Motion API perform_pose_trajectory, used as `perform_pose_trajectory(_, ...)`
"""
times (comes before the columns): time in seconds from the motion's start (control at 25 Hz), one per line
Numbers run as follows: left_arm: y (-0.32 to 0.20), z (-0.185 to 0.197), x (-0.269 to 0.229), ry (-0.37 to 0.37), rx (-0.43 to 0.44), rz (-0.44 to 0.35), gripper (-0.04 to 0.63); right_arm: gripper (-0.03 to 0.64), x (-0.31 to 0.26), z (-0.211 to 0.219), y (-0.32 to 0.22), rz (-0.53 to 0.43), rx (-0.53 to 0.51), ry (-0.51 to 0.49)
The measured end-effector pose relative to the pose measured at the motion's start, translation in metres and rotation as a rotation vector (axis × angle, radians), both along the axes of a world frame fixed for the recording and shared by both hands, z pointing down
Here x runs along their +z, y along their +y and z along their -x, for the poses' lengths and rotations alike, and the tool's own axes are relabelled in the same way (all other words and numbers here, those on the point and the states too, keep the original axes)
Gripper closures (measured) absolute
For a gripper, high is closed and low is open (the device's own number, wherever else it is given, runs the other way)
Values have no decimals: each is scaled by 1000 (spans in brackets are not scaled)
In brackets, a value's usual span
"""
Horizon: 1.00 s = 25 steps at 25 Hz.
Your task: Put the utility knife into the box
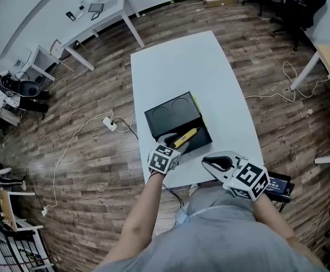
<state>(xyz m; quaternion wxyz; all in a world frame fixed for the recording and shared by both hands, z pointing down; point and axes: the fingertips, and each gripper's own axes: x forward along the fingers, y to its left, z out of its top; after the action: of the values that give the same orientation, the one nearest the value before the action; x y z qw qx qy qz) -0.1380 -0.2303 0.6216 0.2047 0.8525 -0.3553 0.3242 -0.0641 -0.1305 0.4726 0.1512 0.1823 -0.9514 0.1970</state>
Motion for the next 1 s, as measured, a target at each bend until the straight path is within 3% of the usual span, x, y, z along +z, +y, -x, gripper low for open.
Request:
perform_pose_trajectory(0.2,-1,-2,-13,10,-13,-39,400,586,-2,1,1,-1,-8,-1)
perform_pose_trajectory(0.4,3,1,-18,2,-27,-70,528,585,-3,3,3,-5,-15,0)
perform_pose_trajectory(0.52,6,2,-19,0,-35,-77,572,584,-3,2,4,-8,-19,1)
perform_pose_trajectory(1.0,24,-5,-26,30,-36,-76,578,585,-3,3,8,-13,-34,-2)
